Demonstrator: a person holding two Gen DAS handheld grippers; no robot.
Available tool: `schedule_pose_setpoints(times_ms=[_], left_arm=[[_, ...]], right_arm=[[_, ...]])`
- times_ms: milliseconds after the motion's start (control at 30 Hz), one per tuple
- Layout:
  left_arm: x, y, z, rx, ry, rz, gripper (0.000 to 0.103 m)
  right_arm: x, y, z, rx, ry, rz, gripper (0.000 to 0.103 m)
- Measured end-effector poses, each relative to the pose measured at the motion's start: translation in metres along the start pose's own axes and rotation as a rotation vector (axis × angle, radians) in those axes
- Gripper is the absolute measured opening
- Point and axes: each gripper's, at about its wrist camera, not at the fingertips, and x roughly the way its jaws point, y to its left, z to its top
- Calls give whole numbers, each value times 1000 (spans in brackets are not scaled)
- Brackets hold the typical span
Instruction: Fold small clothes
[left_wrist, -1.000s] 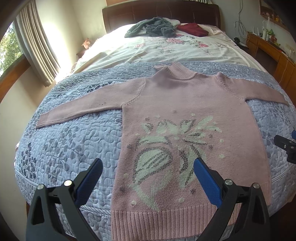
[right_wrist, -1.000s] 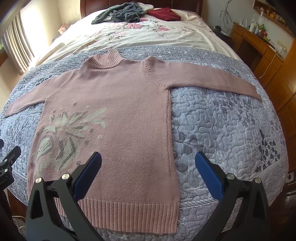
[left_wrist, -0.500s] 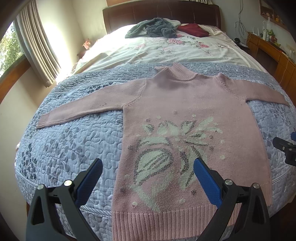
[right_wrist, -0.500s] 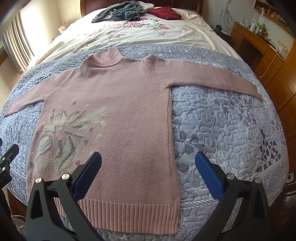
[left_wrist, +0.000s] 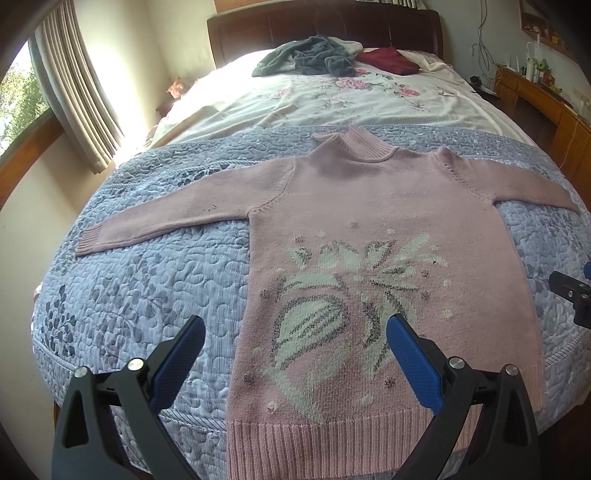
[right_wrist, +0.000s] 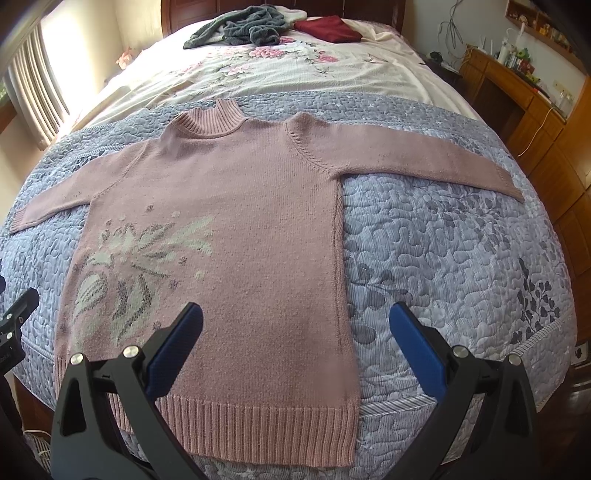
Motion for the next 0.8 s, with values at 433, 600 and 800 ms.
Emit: schedule_pose_setpoints(times_ms=[433,600,800], left_arm=[[1,-2,1,2,-2,2,99],[2,-1,1,-6,-13,-25,99],[7,0,2,-28,-15,-52,99]], right_arm=[[-1,1,2,-2,-7,-8,100],[-2,-2,3,-2,-24,-13,100],[-4,-10,4,0,-52,-32,100]])
